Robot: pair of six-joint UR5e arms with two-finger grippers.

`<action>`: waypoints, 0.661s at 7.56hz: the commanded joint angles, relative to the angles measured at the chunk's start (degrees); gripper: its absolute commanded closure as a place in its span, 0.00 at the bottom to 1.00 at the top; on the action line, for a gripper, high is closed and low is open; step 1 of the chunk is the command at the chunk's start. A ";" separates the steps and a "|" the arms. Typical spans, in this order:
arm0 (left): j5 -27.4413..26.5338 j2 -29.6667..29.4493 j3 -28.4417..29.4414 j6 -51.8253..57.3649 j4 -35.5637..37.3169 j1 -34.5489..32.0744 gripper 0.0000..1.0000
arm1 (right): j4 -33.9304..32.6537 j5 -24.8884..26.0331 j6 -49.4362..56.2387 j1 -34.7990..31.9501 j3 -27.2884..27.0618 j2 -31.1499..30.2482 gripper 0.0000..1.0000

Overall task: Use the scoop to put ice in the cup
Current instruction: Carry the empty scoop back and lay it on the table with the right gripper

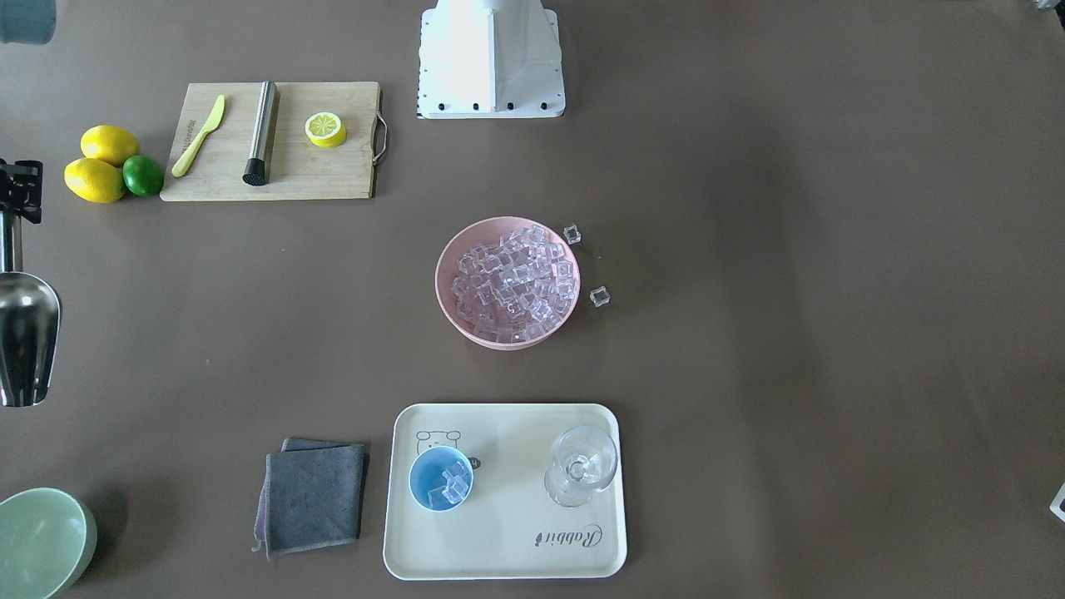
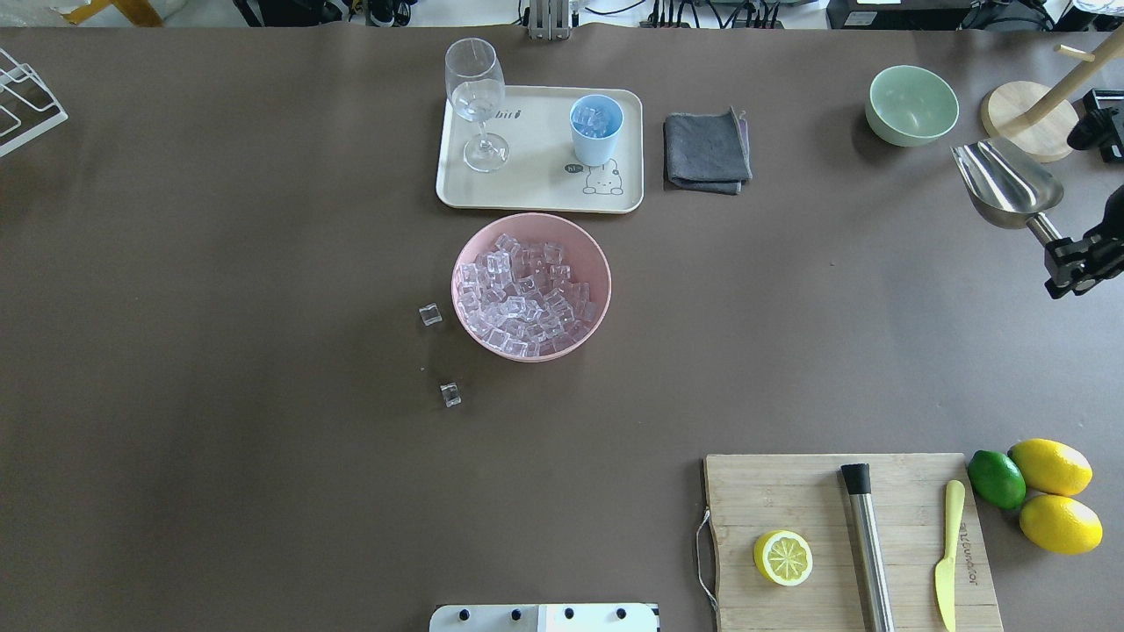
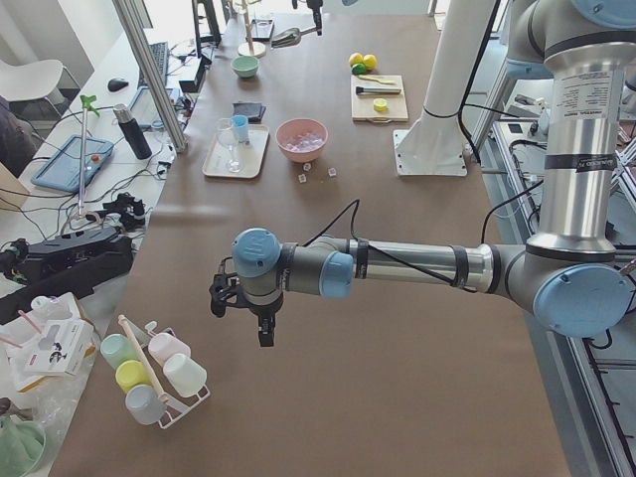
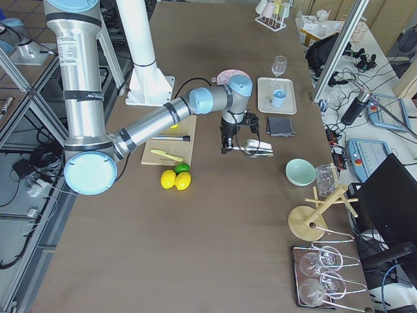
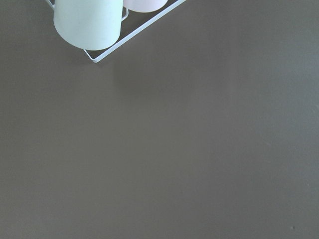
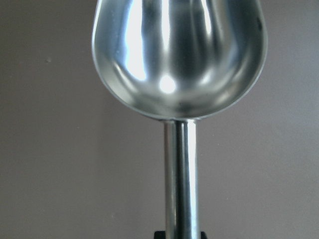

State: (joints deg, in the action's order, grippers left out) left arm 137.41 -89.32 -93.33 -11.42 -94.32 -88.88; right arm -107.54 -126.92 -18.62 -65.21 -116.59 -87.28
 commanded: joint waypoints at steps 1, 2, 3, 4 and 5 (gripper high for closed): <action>0.05 3.36 -3.97 0.34 0.81 0.11 0.01 | 29.66 -1.40 -14.11 -0.62 13.60 -8.18 1.00; 0.05 3.36 -4.75 0.34 0.72 0.03 0.01 | 34.45 -1.67 -18.25 -0.09 16.54 -7.48 1.00; 0.05 3.45 -4.06 0.43 0.89 0.29 0.01 | 34.85 -2.71 -18.82 1.30 16.66 -7.47 1.00; 0.14 3.45 -4.06 0.34 0.90 0.38 0.01 | 34.77 -3.07 -18.91 2.45 16.66 -7.38 1.00; 0.14 3.45 -3.79 0.43 0.81 0.55 0.01 | 34.77 -3.07 -18.82 3.42 17.01 -7.03 1.00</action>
State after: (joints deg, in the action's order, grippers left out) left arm 137.50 -85.92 -97.43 -11.05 -93.47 -88.59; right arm -73.61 -129.54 -36.82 -63.66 -100.42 -94.70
